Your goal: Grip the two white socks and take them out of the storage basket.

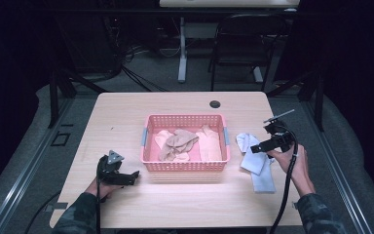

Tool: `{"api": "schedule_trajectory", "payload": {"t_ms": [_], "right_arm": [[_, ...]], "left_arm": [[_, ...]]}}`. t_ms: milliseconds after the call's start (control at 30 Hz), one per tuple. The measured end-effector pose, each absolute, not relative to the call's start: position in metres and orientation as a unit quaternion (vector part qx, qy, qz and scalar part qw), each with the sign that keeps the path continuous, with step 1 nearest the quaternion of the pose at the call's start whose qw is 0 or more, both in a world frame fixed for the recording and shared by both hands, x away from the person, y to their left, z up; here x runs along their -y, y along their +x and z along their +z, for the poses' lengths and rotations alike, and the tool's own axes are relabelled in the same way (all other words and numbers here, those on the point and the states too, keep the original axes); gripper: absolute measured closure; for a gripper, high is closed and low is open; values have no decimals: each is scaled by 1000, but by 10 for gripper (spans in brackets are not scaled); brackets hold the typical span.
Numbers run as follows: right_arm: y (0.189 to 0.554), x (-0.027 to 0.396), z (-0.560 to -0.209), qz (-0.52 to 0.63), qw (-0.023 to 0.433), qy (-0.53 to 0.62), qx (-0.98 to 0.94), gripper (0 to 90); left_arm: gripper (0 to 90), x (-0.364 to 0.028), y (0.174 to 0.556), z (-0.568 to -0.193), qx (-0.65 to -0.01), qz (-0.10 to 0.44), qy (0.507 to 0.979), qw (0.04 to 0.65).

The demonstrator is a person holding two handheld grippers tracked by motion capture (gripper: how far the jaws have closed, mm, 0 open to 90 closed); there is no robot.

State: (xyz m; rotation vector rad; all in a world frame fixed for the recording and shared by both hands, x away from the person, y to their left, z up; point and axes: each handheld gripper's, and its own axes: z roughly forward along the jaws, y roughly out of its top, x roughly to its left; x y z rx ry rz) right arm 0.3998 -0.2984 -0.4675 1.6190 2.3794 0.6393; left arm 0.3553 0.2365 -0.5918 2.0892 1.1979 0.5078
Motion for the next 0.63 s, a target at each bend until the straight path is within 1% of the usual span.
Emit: {"api": "schedule_trajectory", "payload": {"t_ms": [333, 567, 633], "right_arm": [[371, 295, -469, 204, 97, 519, -824, 45], [368, 296, -478, 194, 83, 518, -829, 50], [368, 297, -479, 191, 91, 518, -829, 51]], "left_arm": [[6, -236, 355, -592, -459, 194, 800, 334], [6, -236, 356, -592, -457, 194, 802, 333], [6, -236, 356, -591, -456, 193, 803, 332]]}}
